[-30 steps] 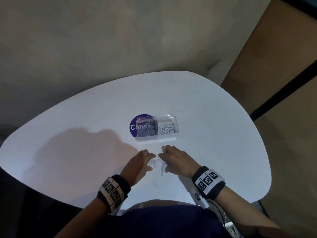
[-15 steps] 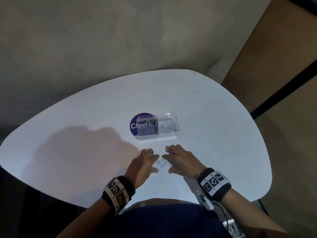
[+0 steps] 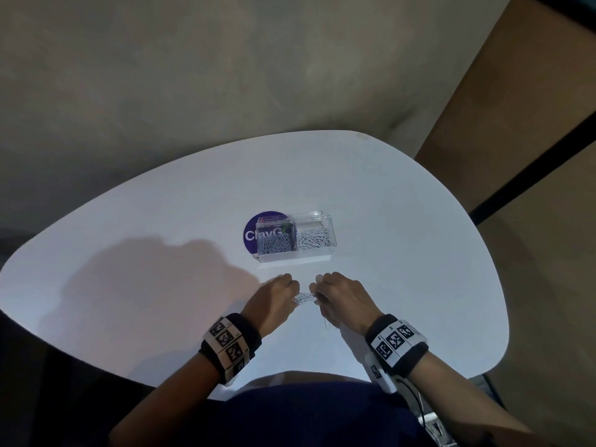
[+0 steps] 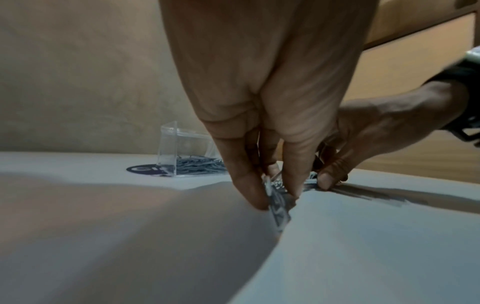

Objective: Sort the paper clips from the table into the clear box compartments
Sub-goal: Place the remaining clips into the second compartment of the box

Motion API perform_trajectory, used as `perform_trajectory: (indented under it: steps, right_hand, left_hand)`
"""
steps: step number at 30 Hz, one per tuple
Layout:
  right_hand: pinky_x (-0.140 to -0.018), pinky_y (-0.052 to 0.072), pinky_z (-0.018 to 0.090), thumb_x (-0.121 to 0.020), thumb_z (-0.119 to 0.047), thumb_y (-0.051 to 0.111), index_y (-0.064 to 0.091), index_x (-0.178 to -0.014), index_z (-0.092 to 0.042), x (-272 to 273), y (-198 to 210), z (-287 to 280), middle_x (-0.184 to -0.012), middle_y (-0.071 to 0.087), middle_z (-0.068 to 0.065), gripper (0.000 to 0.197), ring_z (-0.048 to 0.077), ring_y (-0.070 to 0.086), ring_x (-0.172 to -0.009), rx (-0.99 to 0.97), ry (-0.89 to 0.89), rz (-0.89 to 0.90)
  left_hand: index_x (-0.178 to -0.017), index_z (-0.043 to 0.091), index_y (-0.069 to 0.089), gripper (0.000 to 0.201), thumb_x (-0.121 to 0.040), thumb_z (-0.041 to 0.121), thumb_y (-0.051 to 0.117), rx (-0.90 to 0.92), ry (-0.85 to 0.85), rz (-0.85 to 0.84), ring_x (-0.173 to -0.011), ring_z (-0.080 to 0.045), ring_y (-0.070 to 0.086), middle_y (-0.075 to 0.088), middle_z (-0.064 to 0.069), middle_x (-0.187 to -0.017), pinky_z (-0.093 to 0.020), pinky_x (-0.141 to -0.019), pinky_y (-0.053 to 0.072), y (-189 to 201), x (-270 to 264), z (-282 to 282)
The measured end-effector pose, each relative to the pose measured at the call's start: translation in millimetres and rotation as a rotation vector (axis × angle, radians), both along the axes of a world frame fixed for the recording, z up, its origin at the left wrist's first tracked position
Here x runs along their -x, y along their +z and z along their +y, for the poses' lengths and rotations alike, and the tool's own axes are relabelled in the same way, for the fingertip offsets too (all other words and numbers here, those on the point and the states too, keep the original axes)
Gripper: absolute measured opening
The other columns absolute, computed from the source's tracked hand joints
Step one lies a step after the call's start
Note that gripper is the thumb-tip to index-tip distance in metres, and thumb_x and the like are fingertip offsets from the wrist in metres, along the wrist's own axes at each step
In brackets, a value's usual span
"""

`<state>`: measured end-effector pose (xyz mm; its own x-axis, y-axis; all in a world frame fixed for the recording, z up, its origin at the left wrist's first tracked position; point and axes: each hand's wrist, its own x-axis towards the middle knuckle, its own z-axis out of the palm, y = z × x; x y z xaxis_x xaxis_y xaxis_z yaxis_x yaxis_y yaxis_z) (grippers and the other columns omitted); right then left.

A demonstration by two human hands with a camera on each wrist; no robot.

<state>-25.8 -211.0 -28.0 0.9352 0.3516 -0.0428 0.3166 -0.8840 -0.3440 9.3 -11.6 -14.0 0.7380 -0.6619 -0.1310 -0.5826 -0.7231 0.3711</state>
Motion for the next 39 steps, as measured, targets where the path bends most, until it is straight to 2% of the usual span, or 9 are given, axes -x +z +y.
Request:
perform_trajectory:
  steps: [4,8,14,17,24,27,29,34,39]
  right_hand:
    - [-0.05,0.026,0.024,-0.08,-0.007,0.068,0.061,-0.075,-0.019,0,11,-4,-0.077,0.059,-0.006,0.015,0.016,0.055,-0.072,-0.003,-0.04,-0.01]
    - [-0.057,0.044,0.03,-0.088,-0.018,0.065,0.064,-0.083,-0.015,-2,20,-18,-0.084,0.065,-0.001,0.006,0.024,0.061,-0.079,-0.056,-0.088,0.017]
    - [-0.062,0.044,0.034,-0.088,-0.021,0.068,0.068,-0.086,-0.017,-25,59,-31,-0.082,0.066,0.001,0.005,0.022,0.06,-0.074,-0.195,-0.19,0.041]
    - [-0.065,0.046,0.034,-0.087,-0.02,0.073,0.072,-0.09,-0.016,-47,78,-25,-0.08,0.066,0.0,0.005,0.02,0.058,-0.072,-0.275,-0.232,-0.014]
    - [-0.064,0.039,0.031,-0.087,-0.007,0.057,0.071,-0.087,-0.011,-101,78,9,-0.093,0.068,0.008,0.015,0.03,0.063,-0.085,-0.02,-0.256,0.029]
    - [-0.064,0.037,0.031,-0.081,0.002,0.055,0.069,-0.089,-0.007,-102,71,16,-0.098,0.066,0.011,0.019,0.032,0.062,-0.091,0.116,-0.233,0.111]
    - [-0.065,0.036,0.031,-0.084,-0.001,0.056,0.07,-0.09,-0.009,-101,67,10,-0.097,0.067,0.011,0.017,0.031,0.062,-0.092,0.032,-0.263,0.101]
    - [-0.074,0.054,0.036,-0.087,-0.009,0.058,0.076,-0.095,-0.019,-84,65,-21,-0.095,0.075,0.001,0.022,0.023,0.067,-0.088,-0.269,-0.494,-0.036]
    - [-0.071,0.056,0.037,-0.087,-0.013,0.061,0.074,-0.093,-0.024,-41,60,-42,-0.087,0.073,-0.002,0.018,0.017,0.067,-0.077,-0.32,-0.479,-0.027]
  left_hand:
    - [-0.08,0.006,0.055,0.012,-0.085,0.011,0.064,0.061,0.068,0.061,-0.068,-0.024,0.05,0.053,-0.009,-0.08,-0.027,-0.062,0.032,-2,-3,0]
    - [-0.071,0.013,0.047,0.023,-0.082,0.011,0.067,0.116,0.168,0.162,-0.061,-0.026,0.045,0.051,-0.007,-0.067,-0.031,-0.059,0.029,-2,-9,2]
    - [-0.06,0.014,0.036,0.036,-0.075,0.007,0.068,0.239,0.217,0.179,-0.054,-0.025,0.032,0.038,-0.002,-0.053,-0.036,-0.053,0.03,12,-15,5]
    - [-0.06,0.016,0.036,0.04,-0.073,0.005,0.071,0.273,0.213,0.128,-0.053,-0.028,0.04,0.039,-0.001,-0.054,-0.034,-0.052,0.032,23,-19,3]
    - [-0.063,0.016,0.046,0.031,-0.078,0.009,0.072,0.273,0.344,0.174,-0.052,-0.005,0.041,0.044,0.008,-0.055,-0.016,-0.052,0.033,52,-43,-12]
    - [-0.063,0.016,0.044,0.033,-0.08,0.008,0.071,0.244,0.371,0.177,-0.055,-0.01,0.041,0.045,0.006,-0.056,-0.023,-0.052,0.027,65,-55,-18]
    - [-0.066,0.015,0.049,0.027,-0.081,0.006,0.07,0.266,0.365,0.172,-0.056,-0.009,0.043,0.045,0.008,-0.057,-0.02,-0.052,0.028,70,-64,-21]
    - [-0.069,0.012,0.052,0.02,-0.082,0.014,0.067,0.184,0.419,0.156,-0.073,-0.023,0.055,0.056,-0.001,-0.068,-0.031,-0.062,0.036,70,-89,-44]
    - [-0.092,0.004,0.059,0.007,-0.088,0.009,0.058,0.047,0.263,0.093,-0.086,-0.032,0.059,0.061,-0.016,-0.094,-0.031,-0.065,0.037,65,-105,-74]
